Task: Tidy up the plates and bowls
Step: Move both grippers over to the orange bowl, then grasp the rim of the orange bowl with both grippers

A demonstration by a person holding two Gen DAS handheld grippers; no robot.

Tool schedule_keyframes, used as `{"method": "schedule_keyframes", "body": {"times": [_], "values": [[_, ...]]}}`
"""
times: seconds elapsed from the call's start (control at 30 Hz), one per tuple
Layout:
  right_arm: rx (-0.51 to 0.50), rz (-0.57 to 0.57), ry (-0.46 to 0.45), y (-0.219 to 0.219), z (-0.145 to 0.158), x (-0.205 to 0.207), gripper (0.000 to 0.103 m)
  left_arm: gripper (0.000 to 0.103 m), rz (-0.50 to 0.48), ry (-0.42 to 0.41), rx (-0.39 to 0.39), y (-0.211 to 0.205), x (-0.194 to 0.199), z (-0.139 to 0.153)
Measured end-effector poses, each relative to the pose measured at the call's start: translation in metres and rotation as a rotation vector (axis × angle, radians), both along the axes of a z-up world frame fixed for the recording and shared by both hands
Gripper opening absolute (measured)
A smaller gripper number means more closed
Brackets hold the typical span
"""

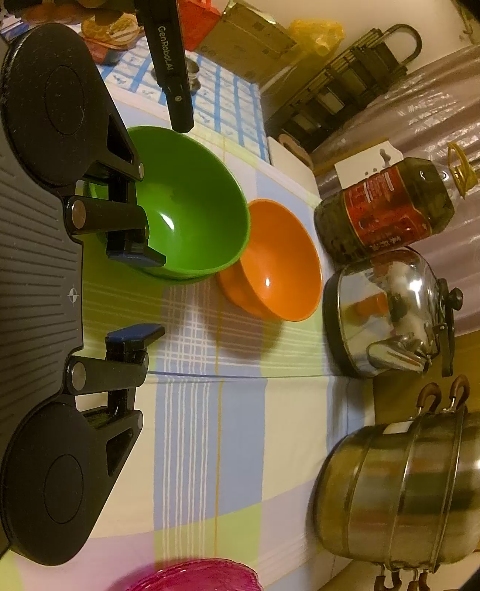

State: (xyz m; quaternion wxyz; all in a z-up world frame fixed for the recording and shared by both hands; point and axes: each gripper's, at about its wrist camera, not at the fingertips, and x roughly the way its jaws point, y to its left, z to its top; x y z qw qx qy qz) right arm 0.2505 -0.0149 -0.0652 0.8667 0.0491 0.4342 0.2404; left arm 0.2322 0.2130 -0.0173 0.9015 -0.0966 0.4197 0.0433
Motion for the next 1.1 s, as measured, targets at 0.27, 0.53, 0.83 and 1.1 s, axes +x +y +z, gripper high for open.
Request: {"method": "schedule_keyframes", "body": {"times": [0.27, 0.53, 0.83, 1.1], "values": [[0.012, -0.001, 0.002, -0.001, 0.007, 0.011, 0.034, 0.013, -0.027, -0.004, -0.022, 0.004, 0.024, 0.01], [0.054, -0.012, 0.027, 0.003, 0.026, 0.045, 0.034, 0.02, -0.063, -0.009, -0.003, 0.01, 0.068, 0.027], [0.059, -0.021, 0.091, 0.016, 0.021, 0.102, 0.034, 0.023, -0.096, 0.057, -0.008, 0.011, 0.119, 0.009], [0.095, -0.007, 0.16, 0.026, 0.003, 0.136, 0.034, 0.023, -0.071, 0.113, -0.031, 0.023, 0.149, -0.022]]}}
